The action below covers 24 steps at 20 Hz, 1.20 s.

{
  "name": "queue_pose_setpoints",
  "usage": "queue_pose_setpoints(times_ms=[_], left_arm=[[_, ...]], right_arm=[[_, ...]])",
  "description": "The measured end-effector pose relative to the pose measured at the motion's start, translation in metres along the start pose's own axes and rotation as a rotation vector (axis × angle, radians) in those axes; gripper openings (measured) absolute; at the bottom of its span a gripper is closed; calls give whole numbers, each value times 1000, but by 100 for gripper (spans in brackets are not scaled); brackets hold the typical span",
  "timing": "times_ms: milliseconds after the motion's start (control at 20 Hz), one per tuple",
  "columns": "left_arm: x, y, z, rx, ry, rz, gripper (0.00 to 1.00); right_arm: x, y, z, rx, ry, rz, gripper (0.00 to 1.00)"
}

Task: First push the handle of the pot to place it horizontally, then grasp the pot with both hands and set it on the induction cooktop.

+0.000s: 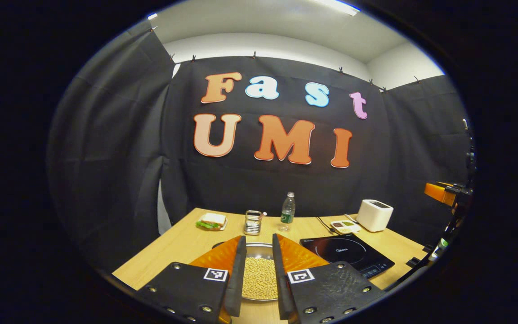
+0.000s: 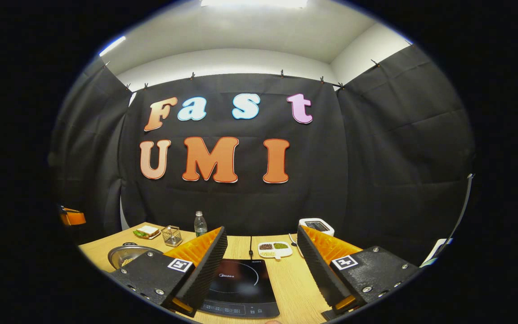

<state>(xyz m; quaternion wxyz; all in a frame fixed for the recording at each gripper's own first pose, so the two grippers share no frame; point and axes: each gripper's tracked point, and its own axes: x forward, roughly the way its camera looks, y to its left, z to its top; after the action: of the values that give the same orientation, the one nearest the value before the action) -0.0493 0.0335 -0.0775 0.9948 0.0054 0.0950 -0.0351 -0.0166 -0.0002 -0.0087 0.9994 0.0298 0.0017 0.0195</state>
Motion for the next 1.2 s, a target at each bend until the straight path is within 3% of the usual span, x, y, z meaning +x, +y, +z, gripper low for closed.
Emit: queue_pose_setpoints(times_ms=[100, 150, 250, 350, 450, 900, 1200], left_arm=[[1, -1, -21, 14, 52, -15, 12], [0, -6, -31, 19, 80, -33, 13], [-6, -24, -53, 17, 136, -91, 3], [-10, -34, -74, 35, 186, -124, 3], [-14, -42, -99, 56, 244, -144, 3], [-22, -86, -193, 90, 469, -239, 3], [-9, -94, -234, 117, 588, -219, 3]], right_arm=[[0, 1, -5, 5, 9, 7, 96], [0, 1, -7, 6, 13, 7, 100], [1, -2, -10, 9, 20, 2, 96], [3, -4, -12, 17, 27, -5, 94], [4, -5, -16, 21, 35, -5, 100], [9, -20, -29, 19, 50, -24, 97], [18, -52, -48, 16, 66, -65, 97]])
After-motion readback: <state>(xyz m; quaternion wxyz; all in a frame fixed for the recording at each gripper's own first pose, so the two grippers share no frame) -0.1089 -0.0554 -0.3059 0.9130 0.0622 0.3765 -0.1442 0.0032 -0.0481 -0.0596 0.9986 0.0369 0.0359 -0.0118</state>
